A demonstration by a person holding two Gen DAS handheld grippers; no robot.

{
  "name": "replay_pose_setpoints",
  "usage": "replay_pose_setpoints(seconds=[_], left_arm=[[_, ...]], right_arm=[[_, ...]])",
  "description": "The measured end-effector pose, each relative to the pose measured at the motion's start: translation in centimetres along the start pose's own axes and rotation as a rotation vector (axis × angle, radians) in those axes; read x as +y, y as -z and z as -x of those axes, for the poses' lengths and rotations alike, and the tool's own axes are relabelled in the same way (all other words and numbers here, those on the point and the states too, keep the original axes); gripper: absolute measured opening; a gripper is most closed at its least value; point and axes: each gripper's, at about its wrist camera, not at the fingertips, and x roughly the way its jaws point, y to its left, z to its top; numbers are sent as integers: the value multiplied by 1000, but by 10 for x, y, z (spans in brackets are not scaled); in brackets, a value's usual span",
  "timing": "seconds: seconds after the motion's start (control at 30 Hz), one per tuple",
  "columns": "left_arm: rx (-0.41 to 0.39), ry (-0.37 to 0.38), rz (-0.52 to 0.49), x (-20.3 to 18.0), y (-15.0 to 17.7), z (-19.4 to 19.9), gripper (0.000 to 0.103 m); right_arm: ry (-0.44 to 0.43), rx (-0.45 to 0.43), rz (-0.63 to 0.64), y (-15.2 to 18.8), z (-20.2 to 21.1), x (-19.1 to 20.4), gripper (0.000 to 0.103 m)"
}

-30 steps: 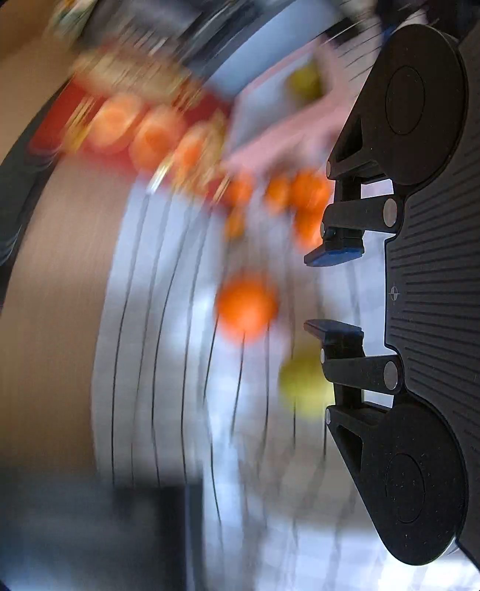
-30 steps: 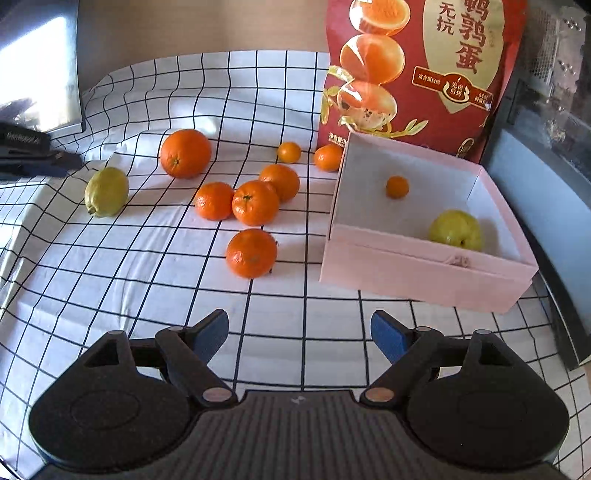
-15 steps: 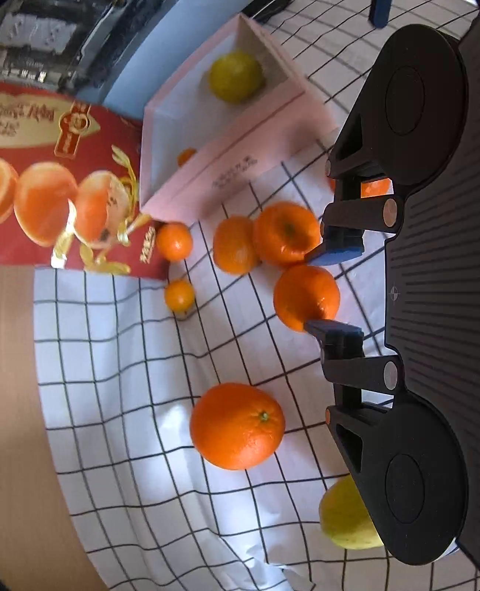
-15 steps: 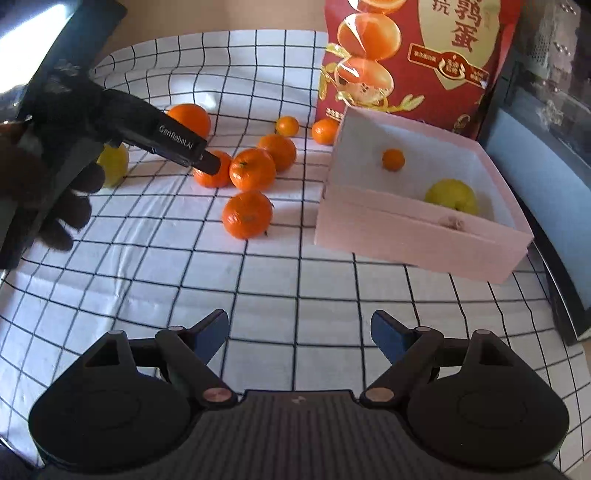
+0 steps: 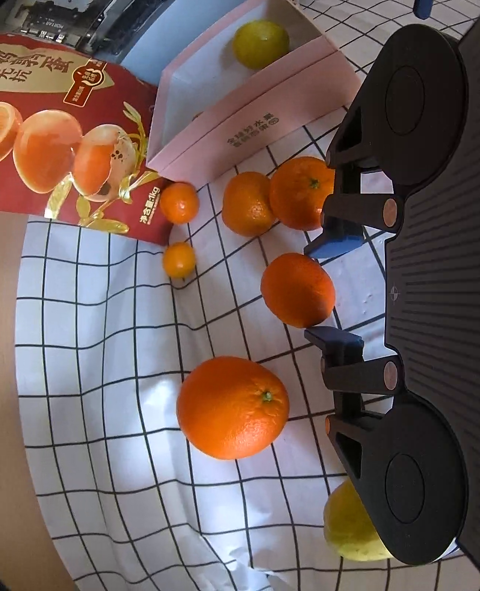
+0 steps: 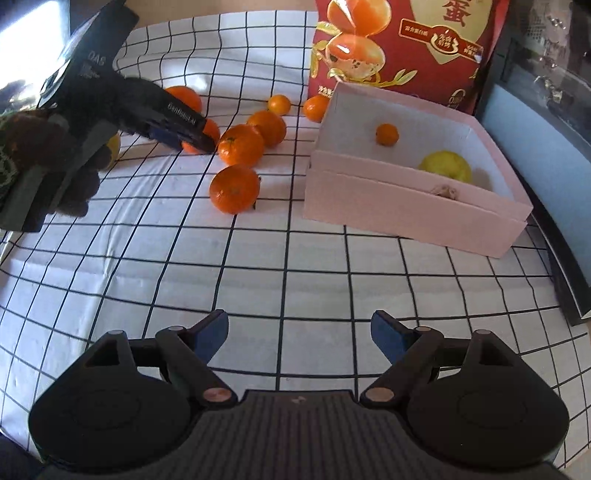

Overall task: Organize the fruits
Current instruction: 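Lift both open tools away from the pink box, then lower the left tool onto an orange and close on it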

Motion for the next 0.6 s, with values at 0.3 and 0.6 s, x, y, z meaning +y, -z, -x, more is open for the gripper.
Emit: replay_pose_setpoints(seconds=[0.3,0.6], left_arm=[[-35,12,69,8,38,54,16],[-32,5,162,17,86,96,17]], right_arm=[[-15,-33,5,-8,-3,4,85],[-30,-97,22,-47,-37,24,85]])
